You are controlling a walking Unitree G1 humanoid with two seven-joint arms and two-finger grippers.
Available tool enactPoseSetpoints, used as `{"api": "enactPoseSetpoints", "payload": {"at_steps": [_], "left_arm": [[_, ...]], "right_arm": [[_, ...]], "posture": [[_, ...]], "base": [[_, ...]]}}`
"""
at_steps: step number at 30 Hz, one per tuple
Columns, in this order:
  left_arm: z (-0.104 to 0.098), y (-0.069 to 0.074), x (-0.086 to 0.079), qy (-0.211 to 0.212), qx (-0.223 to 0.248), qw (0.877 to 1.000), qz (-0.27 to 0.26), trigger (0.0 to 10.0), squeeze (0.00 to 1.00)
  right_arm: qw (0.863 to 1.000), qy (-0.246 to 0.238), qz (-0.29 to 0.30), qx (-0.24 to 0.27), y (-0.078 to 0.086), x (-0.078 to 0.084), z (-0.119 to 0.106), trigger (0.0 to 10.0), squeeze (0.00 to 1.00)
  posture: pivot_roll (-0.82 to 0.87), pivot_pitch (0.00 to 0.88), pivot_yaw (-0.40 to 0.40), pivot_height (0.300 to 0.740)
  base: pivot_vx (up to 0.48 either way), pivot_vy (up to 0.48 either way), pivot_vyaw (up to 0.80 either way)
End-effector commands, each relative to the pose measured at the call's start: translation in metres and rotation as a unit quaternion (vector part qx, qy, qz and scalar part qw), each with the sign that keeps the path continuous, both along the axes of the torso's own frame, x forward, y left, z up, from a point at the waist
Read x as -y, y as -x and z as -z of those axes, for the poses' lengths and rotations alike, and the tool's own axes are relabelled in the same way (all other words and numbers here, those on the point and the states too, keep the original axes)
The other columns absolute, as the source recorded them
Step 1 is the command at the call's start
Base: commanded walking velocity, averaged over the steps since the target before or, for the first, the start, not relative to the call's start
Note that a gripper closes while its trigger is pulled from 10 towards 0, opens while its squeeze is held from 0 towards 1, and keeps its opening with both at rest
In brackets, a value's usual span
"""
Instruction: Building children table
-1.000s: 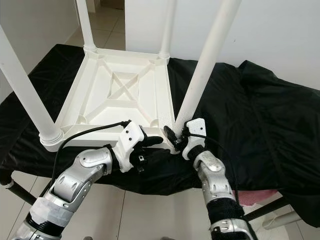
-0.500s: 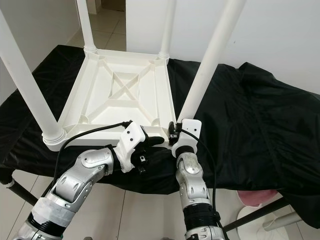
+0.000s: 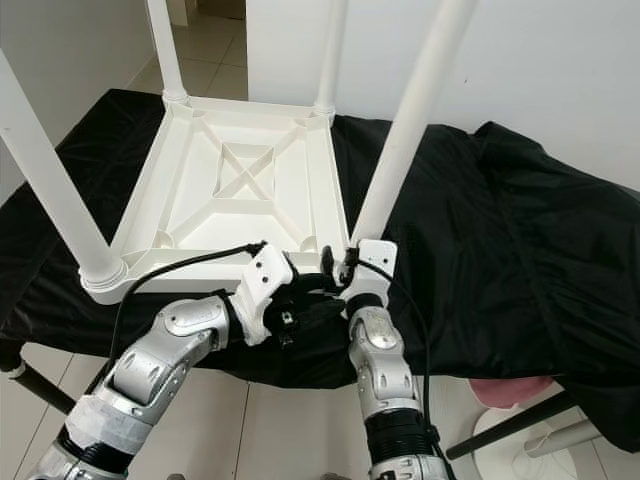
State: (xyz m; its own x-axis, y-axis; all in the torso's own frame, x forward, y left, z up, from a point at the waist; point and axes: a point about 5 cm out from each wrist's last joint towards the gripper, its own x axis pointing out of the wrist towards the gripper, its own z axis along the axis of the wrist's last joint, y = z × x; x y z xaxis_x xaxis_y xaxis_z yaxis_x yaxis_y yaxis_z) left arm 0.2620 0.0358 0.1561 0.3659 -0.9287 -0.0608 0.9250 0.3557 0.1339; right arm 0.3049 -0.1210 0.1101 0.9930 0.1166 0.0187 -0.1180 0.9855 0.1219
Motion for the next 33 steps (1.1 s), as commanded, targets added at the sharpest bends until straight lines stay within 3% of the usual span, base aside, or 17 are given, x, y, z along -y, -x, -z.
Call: {"api": "enactPoseSetpoints", "payload": {"at_steps": [1,6,8,9,10,16,23,30,32,33], "left_arm": [[0.000,-0.001,0.000,-0.004,0.019,1.000,-0.023,10.0,0.00],[-0.001,-0.002,-0.001,0.003,0.026,0.999,-0.029,10.0,0.00],[0.000,-0.003,-0.002,0.002,0.034,0.999,-0.032,10.0,0.00],[0.000,-0.003,-0.002,0.002,0.034,0.999,-0.032,10.0,0.00],[-0.001,-0.004,-0.002,0.004,0.040,0.999,-0.037,10.0,0.00],[-0.001,-0.009,-0.005,0.011,0.044,0.997,-0.055,10.0,0.00],[-0.001,-0.011,-0.007,0.015,0.048,0.997,-0.067,10.0,0.00],[-0.001,-0.014,-0.009,0.025,0.048,0.995,-0.081,10.0,0.00],[-0.002,-0.014,-0.009,0.029,0.039,0.997,-0.066,10.0,0.00],[-0.002,-0.014,-0.009,0.029,0.039,0.997,-0.066,10.0,0.00]], "right_arm": [[0.999,0.022,-0.015,0.020,0.003,0.010,-0.002,10.0,1.00],[0.999,0.031,-0.016,0.027,0.007,0.018,-0.001,10.0,1.00],[0.998,0.046,-0.025,0.036,0.010,0.023,-0.001,10.0,0.19],[0.998,0.046,-0.025,0.036,0.010,0.023,-0.001,10.0,0.19],[0.998,0.042,-0.026,0.034,0.010,0.026,0.000,10.0,0.00],[0.997,0.061,-0.007,0.053,0.008,0.042,-0.002,10.0,0.00],[0.994,0.091,0.005,0.066,0.010,0.049,-0.001,10.0,0.00],[0.992,0.112,-0.028,0.057,0.013,0.049,0.006,10.0,0.00],[0.991,0.095,-0.088,0.040,0.012,0.049,0.011,10.0,0.00],[0.991,0.095,-0.088,0.040,0.012,0.049,0.011,10.0,0.00]], "posture": [[-0.01,0.000,-0.085,0.740],[-0.01,0.000,-0.085,0.740],[-0.01,0.000,-0.085,0.740],[-0.01,0.000,-0.085,0.740],[-0.02,0.000,-0.082,0.740],[-0.02,0.000,-0.075,0.740],[-0.02,0.000,-0.076,0.740],[-0.01,0.000,-0.077,0.740],[-0.01,0.000,-0.077,0.740],[-0.01,0.000,-0.077,0.740]], "base": [[0.000,0.000,0.00],[0.000,0.000,0.00],[0.000,0.000,0.00],[0.000,0.000,0.00],[0.000,0.000,0.00],[0.000,0.000,0.00],[0.000,0.000,0.00],[0.000,0.000,0.00],[0.000,0.000,0.00],[0.000,0.000,0.00]]}}
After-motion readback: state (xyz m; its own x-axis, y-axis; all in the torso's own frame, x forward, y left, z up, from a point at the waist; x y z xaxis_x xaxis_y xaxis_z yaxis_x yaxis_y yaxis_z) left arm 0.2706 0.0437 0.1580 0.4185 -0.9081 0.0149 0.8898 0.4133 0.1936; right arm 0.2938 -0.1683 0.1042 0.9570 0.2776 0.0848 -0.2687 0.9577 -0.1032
